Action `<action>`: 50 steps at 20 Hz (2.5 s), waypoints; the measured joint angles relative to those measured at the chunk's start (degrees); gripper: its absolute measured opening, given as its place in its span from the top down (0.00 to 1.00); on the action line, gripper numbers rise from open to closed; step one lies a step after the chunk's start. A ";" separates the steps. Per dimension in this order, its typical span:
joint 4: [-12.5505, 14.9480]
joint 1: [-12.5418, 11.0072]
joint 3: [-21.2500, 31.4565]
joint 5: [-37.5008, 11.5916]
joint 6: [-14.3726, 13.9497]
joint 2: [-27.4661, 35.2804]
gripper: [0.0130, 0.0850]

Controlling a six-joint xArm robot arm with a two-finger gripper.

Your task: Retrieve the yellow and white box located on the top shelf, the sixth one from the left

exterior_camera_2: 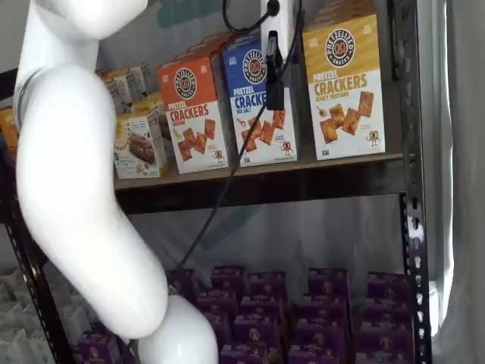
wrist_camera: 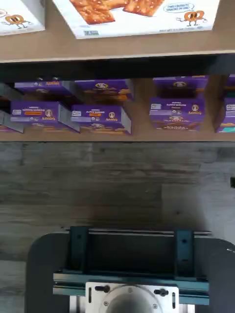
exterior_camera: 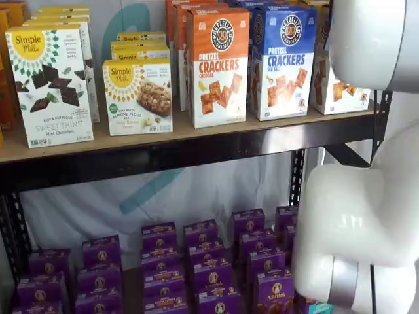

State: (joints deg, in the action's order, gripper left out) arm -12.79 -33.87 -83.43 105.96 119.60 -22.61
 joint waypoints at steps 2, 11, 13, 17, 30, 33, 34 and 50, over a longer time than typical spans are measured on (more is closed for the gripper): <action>5.07 2.33 -1.11 1.89 -0.57 0.74 0.00; 6.06 2.01 -0.77 2.91 -0.12 0.04 0.00; 5.71 1.90 -1.41 2.74 -0.13 0.22 0.00; 5.06 1.87 -5.65 4.59 -0.52 2.54 0.00; -5.99 -2.05 -15.62 7.24 -2.34 8.20 0.00; -9.75 -3.02 -12.35 3.22 -2.67 6.10 0.00; -10.81 -3.28 -11.31 1.96 -2.73 5.45 0.00; -16.91 -5.59 -13.45 -3.27 -2.67 8.39 0.00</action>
State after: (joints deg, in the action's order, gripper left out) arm -29.70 -39.46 -96.87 102.69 116.94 -14.21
